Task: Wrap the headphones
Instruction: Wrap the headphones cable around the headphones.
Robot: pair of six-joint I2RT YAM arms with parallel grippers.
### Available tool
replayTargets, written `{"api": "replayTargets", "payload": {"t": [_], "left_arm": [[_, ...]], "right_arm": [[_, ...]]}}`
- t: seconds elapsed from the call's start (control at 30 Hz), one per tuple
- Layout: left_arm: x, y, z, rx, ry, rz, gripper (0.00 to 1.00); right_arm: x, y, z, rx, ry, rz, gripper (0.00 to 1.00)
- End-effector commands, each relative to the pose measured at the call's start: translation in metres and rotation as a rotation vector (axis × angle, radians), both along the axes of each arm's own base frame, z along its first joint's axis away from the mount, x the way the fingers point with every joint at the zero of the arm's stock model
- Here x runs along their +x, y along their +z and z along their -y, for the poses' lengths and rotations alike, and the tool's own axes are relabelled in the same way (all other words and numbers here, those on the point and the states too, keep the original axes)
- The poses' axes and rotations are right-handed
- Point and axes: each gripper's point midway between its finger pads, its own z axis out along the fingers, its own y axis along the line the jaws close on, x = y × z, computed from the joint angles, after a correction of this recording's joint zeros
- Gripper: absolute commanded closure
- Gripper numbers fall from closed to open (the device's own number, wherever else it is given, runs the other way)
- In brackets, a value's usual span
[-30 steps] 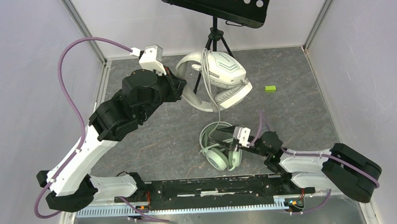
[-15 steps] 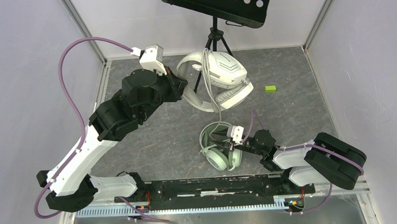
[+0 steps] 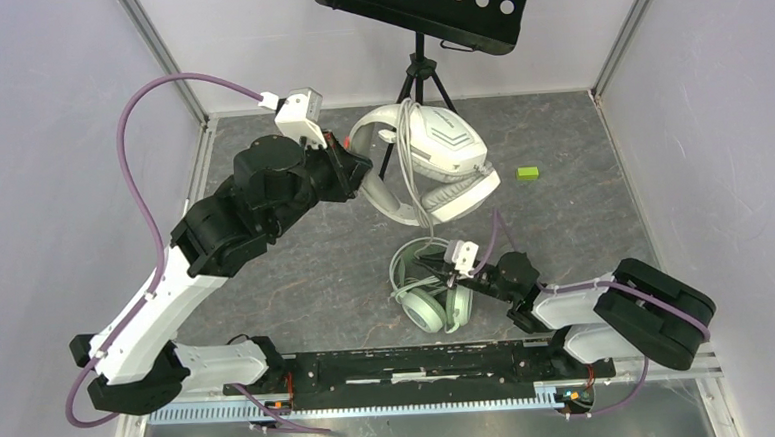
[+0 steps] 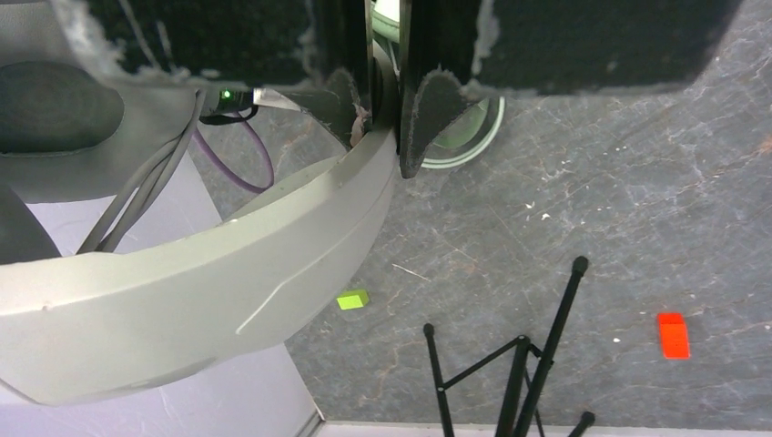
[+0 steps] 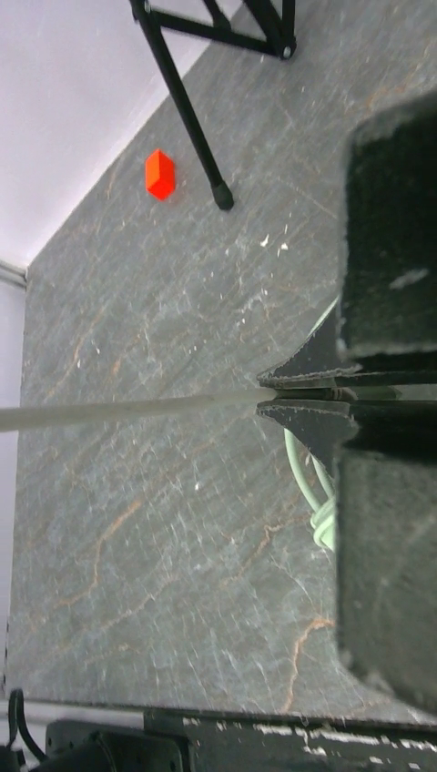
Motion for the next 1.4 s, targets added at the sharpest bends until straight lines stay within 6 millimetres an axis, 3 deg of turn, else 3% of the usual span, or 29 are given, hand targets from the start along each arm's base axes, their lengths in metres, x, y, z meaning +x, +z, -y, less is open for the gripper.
{"api": "replayTargets", "payload": {"t": [0.0, 0.23, 0.37, 0.47, 0.67, 0.87, 0.97, 1.37], "left_arm": [[-0.020, 0.073, 0.009, -0.285, -0.095, 0.093, 0.98], [-0.043, 0.089, 0.022, -0.367, -0.236, 0.100, 0.98], [-0.063, 0.087, 0.037, -0.348, -0.388, 0.099, 0.98], [-0.078, 0.069, 0.048, -0.261, -0.512, 0.094, 0.98], [-0.094, 0.009, 0.050, -0.012, -0.675, 0.045, 0.98], [-0.068, -0.049, 0.023, 0.299, -0.579, 0.026, 0.98], [-0.056, -0.069, 0.011, 0.426, -0.546, 0.042, 0.98], [-0.024, -0.123, -0.019, 0.855, -0.581, 0.166, 0.98]], "right_arm": [[0.019, 0.025, 0.009, 0.043, -0.090, 0.071, 1.00], [0.036, 0.029, 0.024, 0.051, -0.168, 0.062, 1.00], [0.046, 0.039, 0.032, 0.079, -0.206, 0.062, 1.00], [0.057, 0.046, 0.041, 0.085, -0.246, 0.055, 1.00], [0.083, 0.060, 0.071, 0.095, -0.372, 0.035, 1.00], [0.095, 0.073, 0.092, 0.087, -0.447, -0.008, 1.00], [0.095, 0.079, 0.098, 0.078, -0.460, -0.030, 1.00], [0.085, 0.104, 0.090, 0.026, -0.369, -0.224, 1.00]]}}
